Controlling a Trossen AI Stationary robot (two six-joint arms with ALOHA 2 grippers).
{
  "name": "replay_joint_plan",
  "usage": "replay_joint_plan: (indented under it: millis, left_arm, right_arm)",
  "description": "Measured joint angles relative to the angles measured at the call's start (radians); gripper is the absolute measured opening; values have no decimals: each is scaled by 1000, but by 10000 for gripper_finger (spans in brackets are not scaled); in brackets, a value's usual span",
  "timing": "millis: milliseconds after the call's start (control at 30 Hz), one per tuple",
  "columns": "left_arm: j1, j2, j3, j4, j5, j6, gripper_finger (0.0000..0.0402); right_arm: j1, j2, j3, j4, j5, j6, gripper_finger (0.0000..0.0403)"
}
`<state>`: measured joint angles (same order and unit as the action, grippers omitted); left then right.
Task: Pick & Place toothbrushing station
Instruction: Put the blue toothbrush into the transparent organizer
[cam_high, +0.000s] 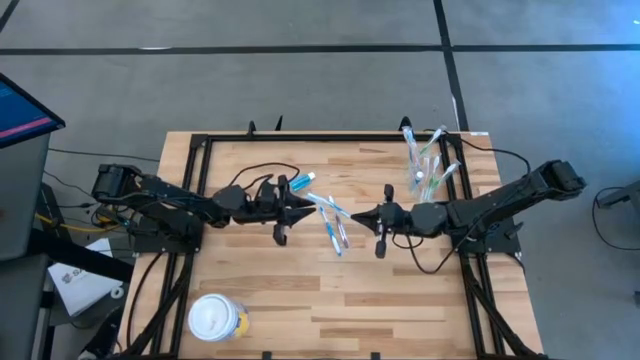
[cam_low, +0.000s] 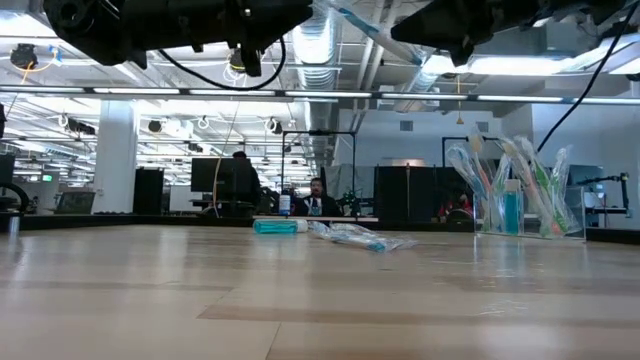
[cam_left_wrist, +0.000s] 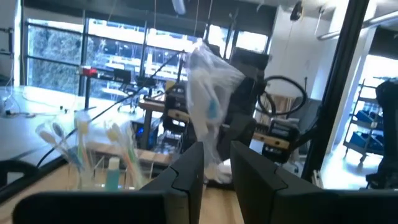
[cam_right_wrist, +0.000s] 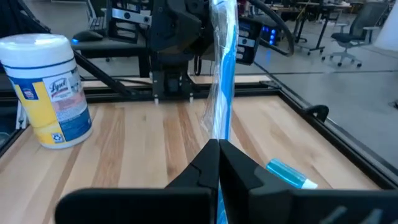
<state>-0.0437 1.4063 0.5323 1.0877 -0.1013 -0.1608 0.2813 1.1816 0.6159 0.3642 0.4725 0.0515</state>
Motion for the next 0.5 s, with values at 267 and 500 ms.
replay_joint_plan:
  millis: [267,500]
  left_arm:
    - [0,0,1,74,-3,32,74]
    - [0,48,57,74,2,52,74]
  right_arm:
    - [0,0,0,40,-3,-10,0]
    - [-1,1,0,42,-3,-11,0]
